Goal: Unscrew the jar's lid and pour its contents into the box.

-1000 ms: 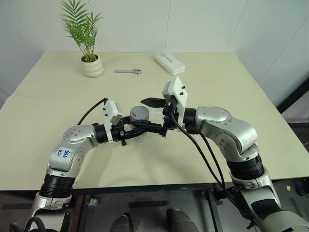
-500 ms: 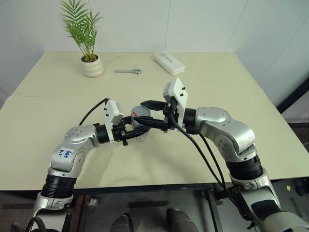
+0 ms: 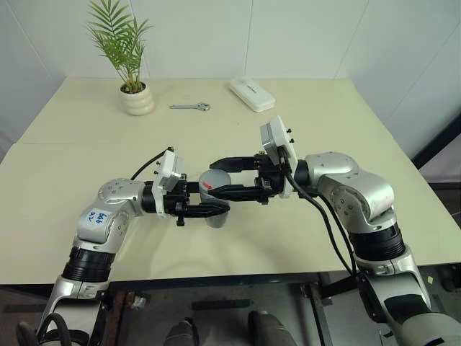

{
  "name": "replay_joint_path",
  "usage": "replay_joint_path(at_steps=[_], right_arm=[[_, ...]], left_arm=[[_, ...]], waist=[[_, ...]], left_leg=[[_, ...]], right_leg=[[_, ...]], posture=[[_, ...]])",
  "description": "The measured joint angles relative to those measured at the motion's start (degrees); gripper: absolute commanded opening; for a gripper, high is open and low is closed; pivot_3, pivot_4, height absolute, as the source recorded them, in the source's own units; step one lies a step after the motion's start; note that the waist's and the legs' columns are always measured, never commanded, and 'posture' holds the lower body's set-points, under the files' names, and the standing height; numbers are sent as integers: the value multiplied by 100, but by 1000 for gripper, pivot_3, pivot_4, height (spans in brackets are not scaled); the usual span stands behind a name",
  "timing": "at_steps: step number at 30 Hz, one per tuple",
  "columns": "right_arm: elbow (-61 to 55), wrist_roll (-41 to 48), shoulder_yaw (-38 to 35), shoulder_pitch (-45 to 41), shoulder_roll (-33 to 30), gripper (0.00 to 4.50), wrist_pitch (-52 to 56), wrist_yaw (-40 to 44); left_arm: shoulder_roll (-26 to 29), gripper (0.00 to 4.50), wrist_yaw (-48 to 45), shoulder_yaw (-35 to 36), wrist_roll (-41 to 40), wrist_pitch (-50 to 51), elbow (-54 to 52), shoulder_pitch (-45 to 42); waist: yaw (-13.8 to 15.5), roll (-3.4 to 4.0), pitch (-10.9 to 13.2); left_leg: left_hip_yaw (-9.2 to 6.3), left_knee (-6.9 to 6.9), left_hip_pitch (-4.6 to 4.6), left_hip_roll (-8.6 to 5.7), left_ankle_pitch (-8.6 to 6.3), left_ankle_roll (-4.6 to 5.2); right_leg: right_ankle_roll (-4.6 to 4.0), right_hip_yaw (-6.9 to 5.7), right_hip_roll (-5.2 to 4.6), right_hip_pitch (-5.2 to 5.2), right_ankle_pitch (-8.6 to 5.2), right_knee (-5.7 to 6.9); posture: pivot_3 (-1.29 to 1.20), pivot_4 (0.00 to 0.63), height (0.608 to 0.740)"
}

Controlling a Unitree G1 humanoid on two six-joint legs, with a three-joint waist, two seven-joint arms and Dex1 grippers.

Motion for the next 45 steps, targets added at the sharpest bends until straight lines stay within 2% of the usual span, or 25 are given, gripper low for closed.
replay_joint_path(at_steps=[6,12,25,36,45], right_arm=[[136,-26,84,-102,-87,2503,-8,296],[75,52,98,-31,-82,4452,181,217],[43,76,-318,115,3,4452,216,-700],[-181,3,-57,171,622,4452,217,-1179],[-64,-170,137,170,792,4452,-43,-1311]], left_arm=[[-5,1924,-323,-100,27,-16,176,-107],[-13,1924,-291,-100,81,-17,173,-42],[116,1924,30,160,230,-94,300,-18],[-14,1924,300,176,313,-153,357,-17],[-55,1924,376,165,314,-141,338,-13]], waist=[[4,0,0],[6,0,0],[3,0,0],[2,0,0],[4,0,0]], left_leg=[[-1,-2,-3,0,-1,0],[-1,5,-2,0,-1,0],[-2,6,-2,0,-1,0],[-2,7,-2,0,-1,0],[-2,9,-2,0,-1,0]], right_leg=[[7,0,0,-4,-5,5],[8,0,0,-4,-6,12],[8,1,0,-5,-6,15],[8,1,0,-5,-6,17],[9,1,0,-4,-6,19]], posture=[[0,150,740],[0,150,740],[0,150,740],[0,150,740],[0,150,740]])
